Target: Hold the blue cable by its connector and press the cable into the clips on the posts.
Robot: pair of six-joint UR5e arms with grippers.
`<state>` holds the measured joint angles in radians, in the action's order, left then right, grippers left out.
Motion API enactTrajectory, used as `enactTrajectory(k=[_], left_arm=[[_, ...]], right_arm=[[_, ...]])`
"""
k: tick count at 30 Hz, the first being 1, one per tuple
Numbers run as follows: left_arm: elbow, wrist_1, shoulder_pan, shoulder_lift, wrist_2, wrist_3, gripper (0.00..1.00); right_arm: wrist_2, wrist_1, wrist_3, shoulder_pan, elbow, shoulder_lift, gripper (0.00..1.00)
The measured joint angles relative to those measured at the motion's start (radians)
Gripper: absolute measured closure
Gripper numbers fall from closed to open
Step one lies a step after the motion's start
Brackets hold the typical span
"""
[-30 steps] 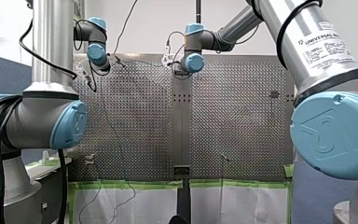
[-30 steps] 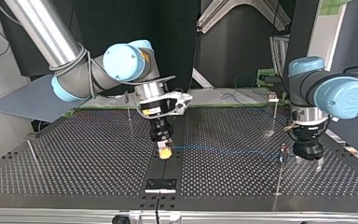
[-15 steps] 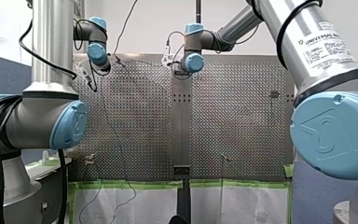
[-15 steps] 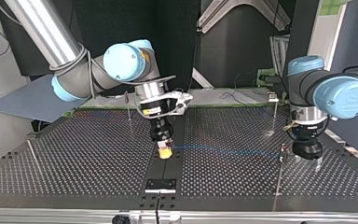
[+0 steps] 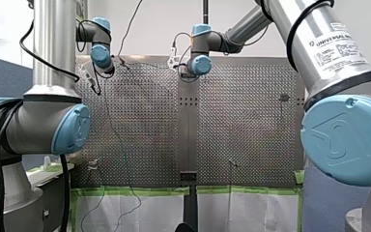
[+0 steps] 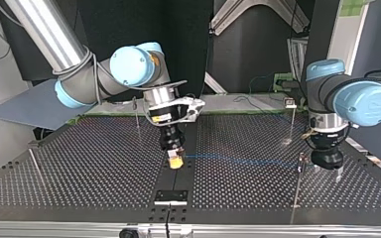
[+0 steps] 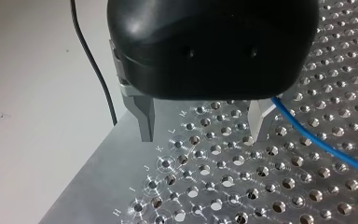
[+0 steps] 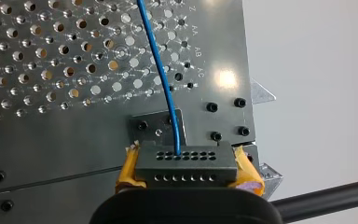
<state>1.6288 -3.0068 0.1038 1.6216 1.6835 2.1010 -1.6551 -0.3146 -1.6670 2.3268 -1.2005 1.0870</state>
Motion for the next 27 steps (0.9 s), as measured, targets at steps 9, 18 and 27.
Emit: enactTrajectory(k=[9,18,27], left_arm=[[0.000,0.000,0.000,0.000,-0.001,0.008,0.00],[0.006,-0.024,-0.005,-0.006,0.001,0.009,0.00],[0.069,0.020,-0.006,-0.067,-0.001,0.025,0.00]], right_arm=[[0.000,0.001,-0.002,0.000,0.000,0.000,1.00],[0.000,0.002,-0.003,-0.001,0.000,0.000,1.00],[0.000,0.001,-0.001,0.001,0.000,0.000,1.00]])
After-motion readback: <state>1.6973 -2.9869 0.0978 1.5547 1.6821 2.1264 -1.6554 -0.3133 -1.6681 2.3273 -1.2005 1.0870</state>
